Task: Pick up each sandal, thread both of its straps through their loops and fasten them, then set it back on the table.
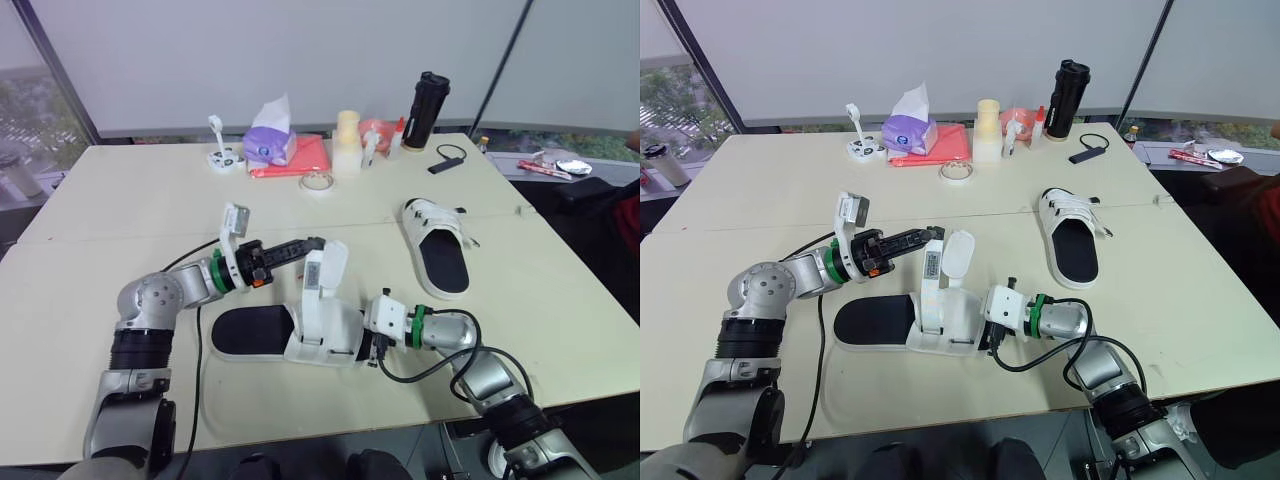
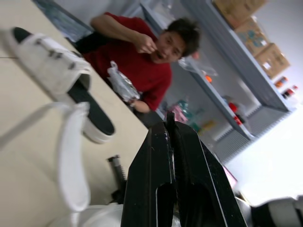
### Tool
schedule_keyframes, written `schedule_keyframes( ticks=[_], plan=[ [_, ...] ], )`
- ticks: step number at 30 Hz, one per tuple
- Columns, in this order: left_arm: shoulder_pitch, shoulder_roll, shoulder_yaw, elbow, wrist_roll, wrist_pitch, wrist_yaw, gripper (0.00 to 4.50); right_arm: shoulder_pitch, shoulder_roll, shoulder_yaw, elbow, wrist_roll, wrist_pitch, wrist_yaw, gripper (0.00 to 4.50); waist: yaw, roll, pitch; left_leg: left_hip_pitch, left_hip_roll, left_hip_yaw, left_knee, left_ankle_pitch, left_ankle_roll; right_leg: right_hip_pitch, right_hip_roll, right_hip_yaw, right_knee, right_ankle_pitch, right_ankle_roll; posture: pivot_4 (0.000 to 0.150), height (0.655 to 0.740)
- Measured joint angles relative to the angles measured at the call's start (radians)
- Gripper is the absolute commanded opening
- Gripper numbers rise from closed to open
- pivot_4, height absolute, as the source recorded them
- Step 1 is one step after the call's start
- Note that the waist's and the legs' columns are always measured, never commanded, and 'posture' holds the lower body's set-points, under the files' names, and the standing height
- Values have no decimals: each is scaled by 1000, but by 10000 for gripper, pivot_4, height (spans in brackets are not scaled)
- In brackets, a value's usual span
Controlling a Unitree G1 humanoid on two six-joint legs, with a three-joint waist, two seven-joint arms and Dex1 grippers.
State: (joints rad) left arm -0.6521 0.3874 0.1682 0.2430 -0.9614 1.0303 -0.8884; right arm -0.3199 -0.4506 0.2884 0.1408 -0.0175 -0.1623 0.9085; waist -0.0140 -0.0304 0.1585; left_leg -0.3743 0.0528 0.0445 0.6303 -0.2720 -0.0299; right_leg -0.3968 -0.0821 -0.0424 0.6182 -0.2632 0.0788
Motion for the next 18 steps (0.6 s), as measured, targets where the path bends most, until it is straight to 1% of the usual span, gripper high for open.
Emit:
schedule_keyframes(
  ticks=[7,13,15,18],
  plan=[
    [-12,-1,-9,157,125,-88,-6,517,-1,0,0,1,0,0,0,0,0,0,0,0,0,0,0,0,0,0,0,0,0,0,0,1500,7400],
    [-21,-1,-84,198,238,-182,-72,517,1,0,0,1,0,1,0,0,1,0,0,0,0,0,0,0,0,0,0,0,1,0,0,1500,7400],
    [-21,-9,-128,228,297,-235,-102,517,1,0,0,1,0,1,-1,0,1,0,-1,0,0,1,0,0,0,0,0,0,1,0,0,1500,7400],
    [-22,-18,-159,271,345,-276,-129,517,1,1,0,1,0,2,-1,0,0,0,-1,0,0,1,0,0,0,0,0,0,1,0,0,1500,7400]
  ],
)
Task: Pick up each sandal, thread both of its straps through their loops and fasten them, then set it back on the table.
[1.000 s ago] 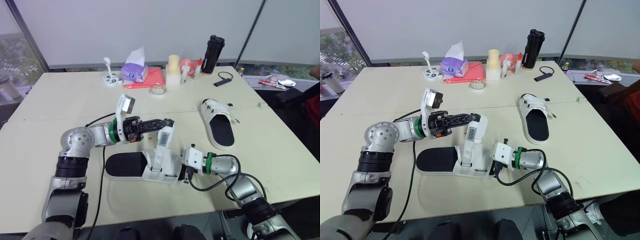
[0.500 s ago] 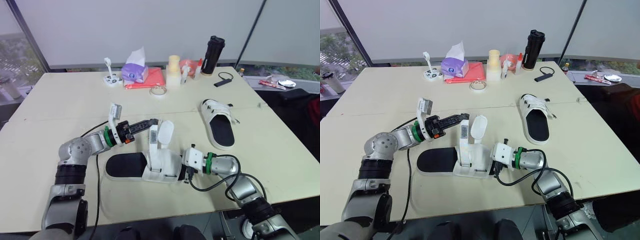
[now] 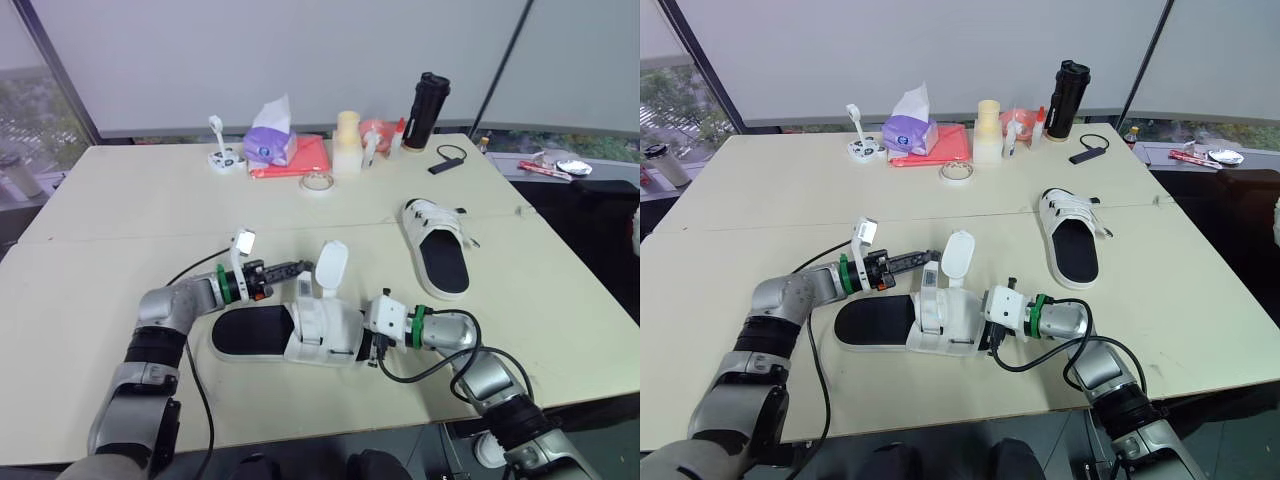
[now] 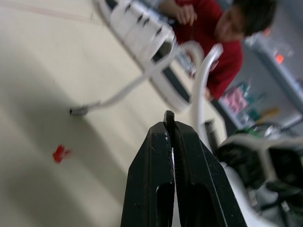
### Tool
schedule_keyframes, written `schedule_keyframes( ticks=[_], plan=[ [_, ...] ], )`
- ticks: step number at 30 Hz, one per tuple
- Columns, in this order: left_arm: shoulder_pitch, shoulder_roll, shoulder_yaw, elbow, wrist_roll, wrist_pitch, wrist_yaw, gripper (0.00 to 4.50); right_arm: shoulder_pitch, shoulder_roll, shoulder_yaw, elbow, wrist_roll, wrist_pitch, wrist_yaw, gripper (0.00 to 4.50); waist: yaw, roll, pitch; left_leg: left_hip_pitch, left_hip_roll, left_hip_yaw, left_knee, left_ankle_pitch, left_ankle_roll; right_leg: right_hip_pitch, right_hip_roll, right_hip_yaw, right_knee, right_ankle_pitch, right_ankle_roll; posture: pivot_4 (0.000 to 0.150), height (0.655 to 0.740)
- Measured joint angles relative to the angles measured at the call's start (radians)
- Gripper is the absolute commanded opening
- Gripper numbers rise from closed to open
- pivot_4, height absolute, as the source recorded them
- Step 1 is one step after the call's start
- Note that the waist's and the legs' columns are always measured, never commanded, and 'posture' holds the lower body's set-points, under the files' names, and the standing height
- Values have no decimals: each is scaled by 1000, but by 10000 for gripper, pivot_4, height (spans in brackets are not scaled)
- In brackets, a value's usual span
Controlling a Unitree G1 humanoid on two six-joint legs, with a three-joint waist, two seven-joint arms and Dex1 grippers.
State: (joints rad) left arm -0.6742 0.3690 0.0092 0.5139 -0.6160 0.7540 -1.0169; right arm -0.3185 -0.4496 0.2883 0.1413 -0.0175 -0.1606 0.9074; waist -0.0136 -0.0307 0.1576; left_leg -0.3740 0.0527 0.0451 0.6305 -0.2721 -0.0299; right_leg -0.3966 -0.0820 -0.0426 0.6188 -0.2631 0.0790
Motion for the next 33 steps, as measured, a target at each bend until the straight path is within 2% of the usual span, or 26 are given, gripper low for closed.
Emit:
schedule_keyframes(
  ticks=[9,13,19,25,28,30,33],
  plan=[
    [-8,2,3,109,67,-89,-49,517,8,3,1,-1,0,2,-12,0,0,0,-4,1,0,0,0,0,1,1,0,0,0,0,0,1500,7400],
    [-8,3,6,107,85,-88,-48,13741,9,8,1,1,0,2,-17,0,-1,0,-5,1,0,0,0,0,1,1,0,0,1,0,0,1500,7400],
    [-15,8,29,108,82,-35,-42,43993,3,13,2,8,0,0,-17,0,-3,0,-5,1,0,0,0,0,1,0,0,0,2,0,0,1500,7400],
    [-66,85,59,176,94,-31,-58,44656,1,17,0,16,0,-3,-24,0,-2,-2,-4,1,0,-1,2,0,1,-1,0,0,8,-1,1,1500,7400],
    [-182,102,148,271,87,-61,-20,44656,2,17,-2,22,0,-12,-29,0,0,-8,-3,1,0,-1,3,0,1,-2,0,-1,10,-1,1,1500,7400],
    [-234,93,186,246,58,-42,-15,44656,2,17,-2,23,0,-14,-30,0,0,-8,-3,1,0,-1,3,0,1,-1,0,-1,9,-1,1,1500,7400],
    [-246,24,218,148,-14,56,2,44656,0,20,0,28,0,-21,-32,0,-1,-8,-4,2,0,-1,3,0,0,0,-1,-1,10,-1,2,1500,7400]
  ],
)
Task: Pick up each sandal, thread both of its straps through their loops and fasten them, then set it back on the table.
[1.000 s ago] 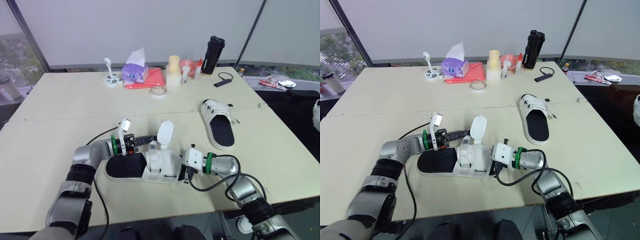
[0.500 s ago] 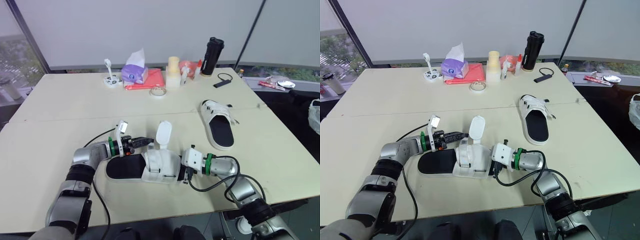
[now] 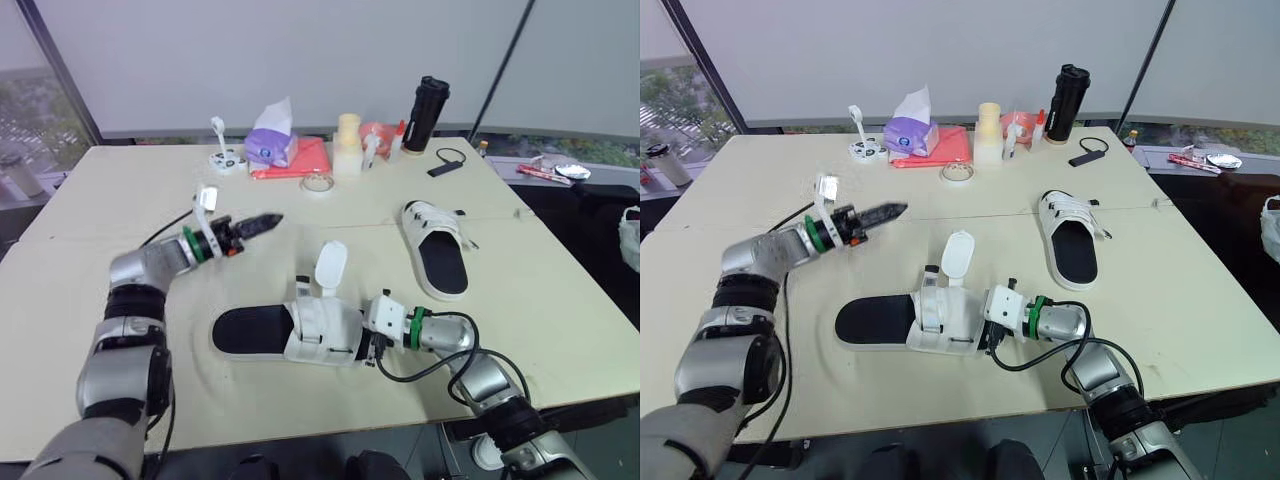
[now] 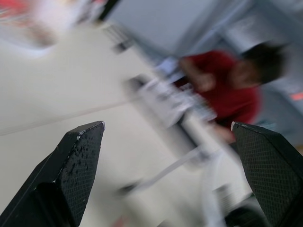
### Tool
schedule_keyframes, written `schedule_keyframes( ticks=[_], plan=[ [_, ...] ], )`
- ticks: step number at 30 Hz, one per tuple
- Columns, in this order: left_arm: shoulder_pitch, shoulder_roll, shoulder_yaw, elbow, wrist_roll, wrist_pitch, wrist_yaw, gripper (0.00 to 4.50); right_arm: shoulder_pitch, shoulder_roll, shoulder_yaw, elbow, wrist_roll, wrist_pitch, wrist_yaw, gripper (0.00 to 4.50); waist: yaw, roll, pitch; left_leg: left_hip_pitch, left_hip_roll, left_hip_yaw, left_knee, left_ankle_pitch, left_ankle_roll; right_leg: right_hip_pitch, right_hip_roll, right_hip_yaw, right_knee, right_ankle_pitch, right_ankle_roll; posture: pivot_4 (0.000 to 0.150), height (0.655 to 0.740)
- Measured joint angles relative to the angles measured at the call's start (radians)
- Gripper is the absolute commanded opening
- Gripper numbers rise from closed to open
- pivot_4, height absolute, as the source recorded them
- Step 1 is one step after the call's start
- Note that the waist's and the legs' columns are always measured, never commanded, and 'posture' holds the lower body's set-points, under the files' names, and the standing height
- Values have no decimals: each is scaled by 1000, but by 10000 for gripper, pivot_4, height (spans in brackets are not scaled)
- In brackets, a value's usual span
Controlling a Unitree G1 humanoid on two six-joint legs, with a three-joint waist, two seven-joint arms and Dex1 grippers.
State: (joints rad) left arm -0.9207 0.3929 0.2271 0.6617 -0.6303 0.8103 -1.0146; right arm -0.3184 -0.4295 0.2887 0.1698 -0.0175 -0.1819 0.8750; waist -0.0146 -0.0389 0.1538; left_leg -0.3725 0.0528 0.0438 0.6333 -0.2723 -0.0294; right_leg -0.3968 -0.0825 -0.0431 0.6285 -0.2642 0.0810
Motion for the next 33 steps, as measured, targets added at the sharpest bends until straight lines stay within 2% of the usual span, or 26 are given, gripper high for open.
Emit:
schedule_keyframes(
  ticks=[4,11,17,29,33],
  plan=[
    [50,-84,1,-104,-56,120,71,44656,-3,11,6,6,0,-3,-7,0,-8,0,0,1,0,0,-1,0,0,-1,1,0,2,0,0,1500,7400],
    [164,-89,6,-205,-98,249,131,44656,0,10,5,11,-6,-10,-21,0,-4,0,0,1,1,-1,0,1,-1,0,1,0,2,0,0,1500,7400],
    [169,-91,20,-284,-149,323,144,44656,2,10,5,11,-7,-12,-24,0,-4,0,0,1,1,-1,0,1,-2,0,1,0,2,0,0,1500,7400],
    [84,-132,-49,-141,-128,308,99,44656,-5,13,6,21,-7,-14,-24,0,-5,0,0,2,0,-1,0,1,-2,0,1,0,2,0,0,1500,7400],
    [37,-159,-39,-25,-117,264,90,44656,-3,13,4,21,-7,-14,-26,0,-2,-1,0,2,0,-1,1,1,-2,1,1,0,2,0,0,1500,7400]
  ],
)
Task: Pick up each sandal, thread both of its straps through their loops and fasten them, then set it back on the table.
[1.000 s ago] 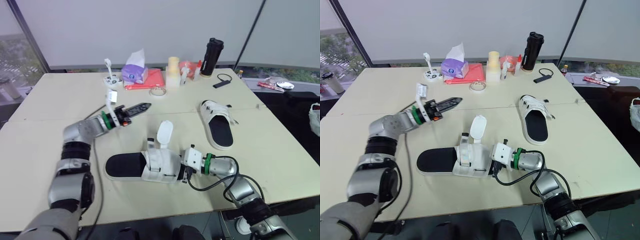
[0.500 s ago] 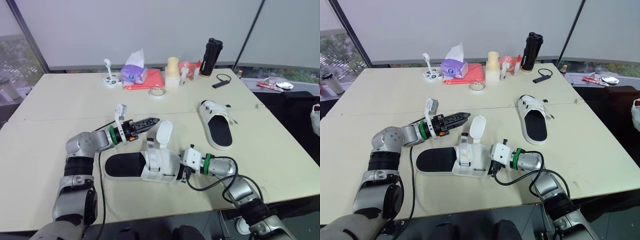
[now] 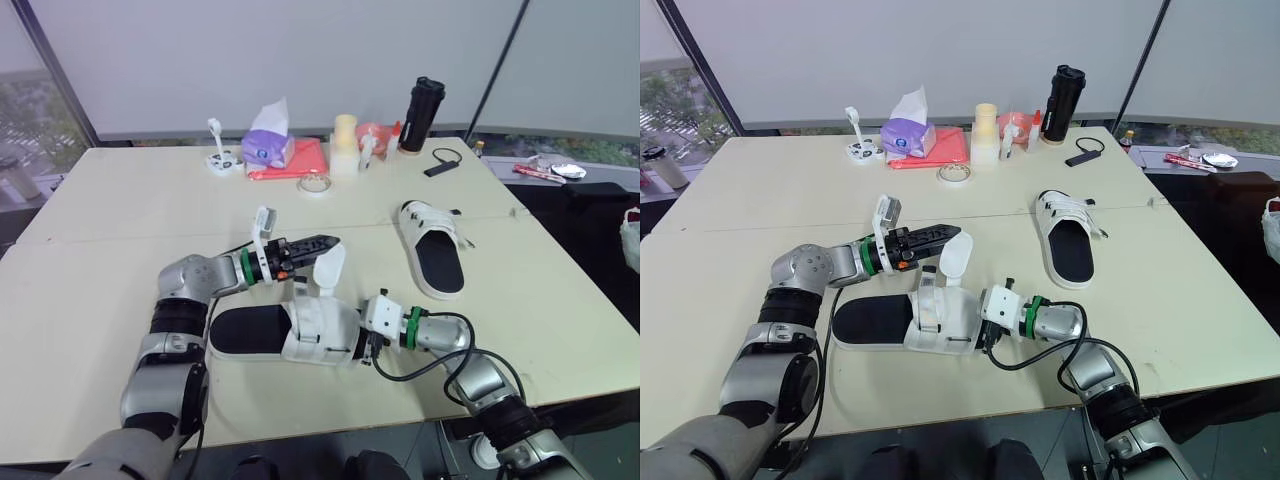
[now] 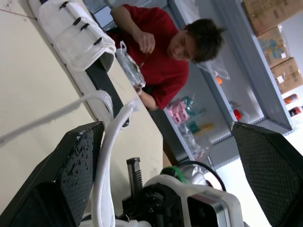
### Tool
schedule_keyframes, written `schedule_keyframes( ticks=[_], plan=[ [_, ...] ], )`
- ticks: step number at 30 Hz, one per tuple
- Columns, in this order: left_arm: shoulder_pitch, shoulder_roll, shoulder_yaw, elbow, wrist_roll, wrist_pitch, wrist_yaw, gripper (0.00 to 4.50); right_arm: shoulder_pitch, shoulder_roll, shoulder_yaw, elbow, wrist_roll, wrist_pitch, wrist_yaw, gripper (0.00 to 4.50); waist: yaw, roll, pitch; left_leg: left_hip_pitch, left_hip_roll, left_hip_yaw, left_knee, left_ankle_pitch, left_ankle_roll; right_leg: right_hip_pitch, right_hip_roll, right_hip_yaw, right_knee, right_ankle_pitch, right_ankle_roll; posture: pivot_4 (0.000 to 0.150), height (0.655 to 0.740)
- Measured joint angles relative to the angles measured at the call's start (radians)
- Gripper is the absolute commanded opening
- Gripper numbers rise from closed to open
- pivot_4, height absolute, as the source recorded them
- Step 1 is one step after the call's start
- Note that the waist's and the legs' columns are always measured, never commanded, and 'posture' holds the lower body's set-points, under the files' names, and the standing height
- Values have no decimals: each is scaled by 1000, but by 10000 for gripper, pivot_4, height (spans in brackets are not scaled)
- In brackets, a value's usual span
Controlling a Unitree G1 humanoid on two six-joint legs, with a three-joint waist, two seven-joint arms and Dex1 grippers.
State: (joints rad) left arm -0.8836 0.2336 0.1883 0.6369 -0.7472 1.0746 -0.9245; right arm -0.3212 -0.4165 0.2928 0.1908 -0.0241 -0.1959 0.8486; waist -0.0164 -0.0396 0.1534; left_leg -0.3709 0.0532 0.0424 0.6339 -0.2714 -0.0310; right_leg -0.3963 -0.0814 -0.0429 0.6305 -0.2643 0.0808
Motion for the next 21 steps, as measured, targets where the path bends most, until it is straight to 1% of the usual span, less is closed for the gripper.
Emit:
schedule_keyframes(
  ticks=[3,8,11,13,17,18,21],
  plan=[
    [-63,-30,32,117,-3,-17,-10,44656,-1,3,0,0,0,0,-1,0,-2,0,0,-1,0,0,0,0,0,0,0,0,0,0,0,1500,7400],
    [-138,-53,43,233,12,-74,-19,44656,-5,5,2,3,0,0,-6,0,-5,0,0,0,0,0,0,0,0,0,0,0,0,0,0,1500,7400],
    [-150,-60,53,280,33,-118,-26,36370,-3,5,1,3,0,0,-7,0,-4,0,0,0,0,0,0,0,0,0,0,0,0,0,0,1500,7400],
    [-153,-61,53,301,46,-138,-31,26535,-3,5,1,3,0,0,-8,0,-4,0,0,0,0,0,0,0,0,0,0,0,0,0,0,1500,7400],
    [-158,-64,54,327,69,-161,-36,5139,-2,5,1,3,0,0,-9,0,-4,0,0,0,0,0,0,0,0,0,0,0,0,0,0,1500,7400],
    [-161,-65,54,330,74,-163,-37,718,-2,5,1,3,0,0,-10,0,-4,0,0,0,0,0,0,0,0,0,0,0,0,0,0,1500,7400],
    [-171,-66,55,331,88,-172,-39,718,-2,5,1,3,0,0,-10,0,-4,0,0,0,0,0,0,0,0,0,0,0,0,0,0,1500,7400]
  ],
)
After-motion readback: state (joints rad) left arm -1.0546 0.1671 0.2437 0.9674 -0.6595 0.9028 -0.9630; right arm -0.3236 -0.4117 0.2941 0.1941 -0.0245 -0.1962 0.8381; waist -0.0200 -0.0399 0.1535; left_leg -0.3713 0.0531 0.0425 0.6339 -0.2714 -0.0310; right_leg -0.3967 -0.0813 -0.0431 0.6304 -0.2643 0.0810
